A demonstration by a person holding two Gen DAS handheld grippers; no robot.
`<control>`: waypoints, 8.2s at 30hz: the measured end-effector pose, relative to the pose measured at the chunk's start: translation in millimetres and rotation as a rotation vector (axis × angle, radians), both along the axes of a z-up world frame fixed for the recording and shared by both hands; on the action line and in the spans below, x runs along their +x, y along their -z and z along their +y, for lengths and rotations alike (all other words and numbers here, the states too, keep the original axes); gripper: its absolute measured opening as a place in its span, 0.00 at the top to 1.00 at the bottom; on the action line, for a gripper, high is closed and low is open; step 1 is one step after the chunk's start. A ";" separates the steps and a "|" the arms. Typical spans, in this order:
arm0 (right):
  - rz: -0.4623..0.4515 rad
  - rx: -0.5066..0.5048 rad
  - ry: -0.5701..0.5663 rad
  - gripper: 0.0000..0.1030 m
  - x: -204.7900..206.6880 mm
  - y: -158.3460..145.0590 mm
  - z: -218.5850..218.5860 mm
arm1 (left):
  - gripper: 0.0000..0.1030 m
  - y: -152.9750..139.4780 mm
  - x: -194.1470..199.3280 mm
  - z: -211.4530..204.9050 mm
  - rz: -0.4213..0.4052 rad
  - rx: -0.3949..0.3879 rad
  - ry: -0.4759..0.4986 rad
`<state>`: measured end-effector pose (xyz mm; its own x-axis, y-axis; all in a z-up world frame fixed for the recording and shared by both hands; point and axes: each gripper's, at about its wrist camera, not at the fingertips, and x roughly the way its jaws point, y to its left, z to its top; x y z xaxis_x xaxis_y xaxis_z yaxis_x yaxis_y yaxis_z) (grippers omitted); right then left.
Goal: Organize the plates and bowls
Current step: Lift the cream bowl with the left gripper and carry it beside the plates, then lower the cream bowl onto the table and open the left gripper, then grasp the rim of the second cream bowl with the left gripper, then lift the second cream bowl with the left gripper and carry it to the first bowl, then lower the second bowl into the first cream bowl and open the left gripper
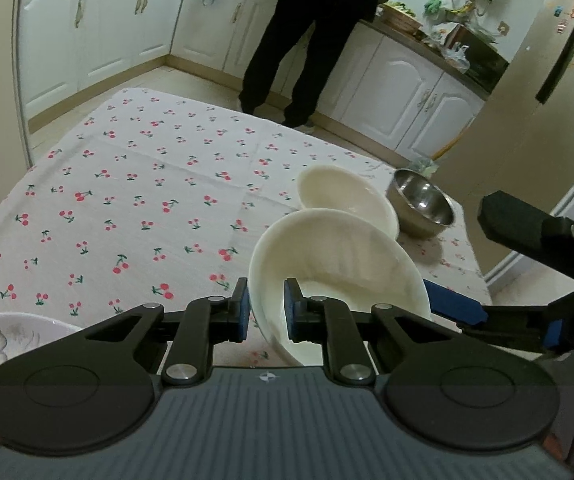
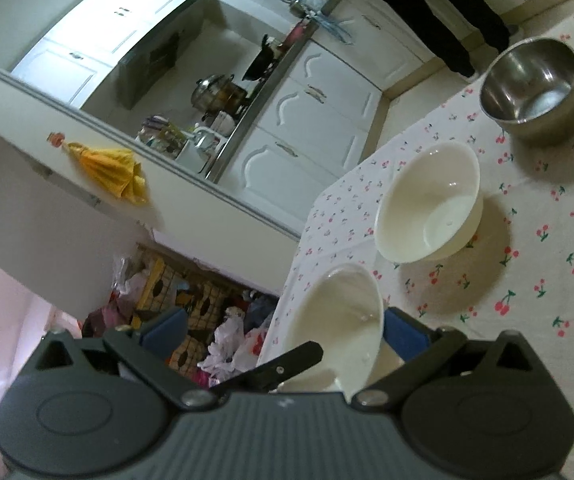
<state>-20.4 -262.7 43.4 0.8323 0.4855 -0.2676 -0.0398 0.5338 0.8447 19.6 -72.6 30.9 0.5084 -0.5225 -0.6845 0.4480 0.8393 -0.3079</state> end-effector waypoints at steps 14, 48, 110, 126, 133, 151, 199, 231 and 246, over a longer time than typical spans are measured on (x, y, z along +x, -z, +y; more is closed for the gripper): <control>-0.002 -0.103 -0.107 0.00 -36.5 -10.8 -1.6 | 0.84 -1.2 -35.2 6.3 0.023 -0.039 0.046; 0.064 -0.207 -0.255 0.00 -64.2 16.3 -13.2 | 0.79 45.3 -79.5 -1.7 0.190 -0.011 0.091; 0.052 0.051 0.169 0.00 -29.3 29.0 -84.2 | 0.88 37.2 88.5 -106.3 -0.034 0.117 -0.007; 0.065 0.079 0.225 0.00 -30.4 35.4 -87.2 | 0.90 21.9 34.5 -85.6 0.039 0.094 0.174; 0.079 0.089 0.239 0.00 -27.4 42.4 -88.6 | 0.86 22.7 22.1 -84.1 0.036 0.094 0.195; 0.054 0.129 0.206 0.00 -18.8 49.5 -76.2 | 0.80 25.4 27.9 -88.3 0.035 0.018 0.170; -0.166 0.015 0.041 0.00 -38.0 3.7 -57.9 | 0.83 -8.2 -13.2 -41.7 -0.037 -0.083 0.151; -0.302 -0.032 -0.254 0.00 -63.0 -9.8 -40.0 | 0.82 3.2 -57.4 6.9 0.055 -0.163 0.131; -0.264 -0.088 -0.306 0.00 -67.6 -0.1 -40.4 | 0.82 11.2 -68.2 10.7 0.095 -0.132 0.167</control>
<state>-88.1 -303.0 43.5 0.6984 0.7063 -0.1152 -0.4176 0.5330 0.7359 -48.5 -61.9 19.7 0.3439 -0.6825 -0.6450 0.5412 0.7054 -0.4578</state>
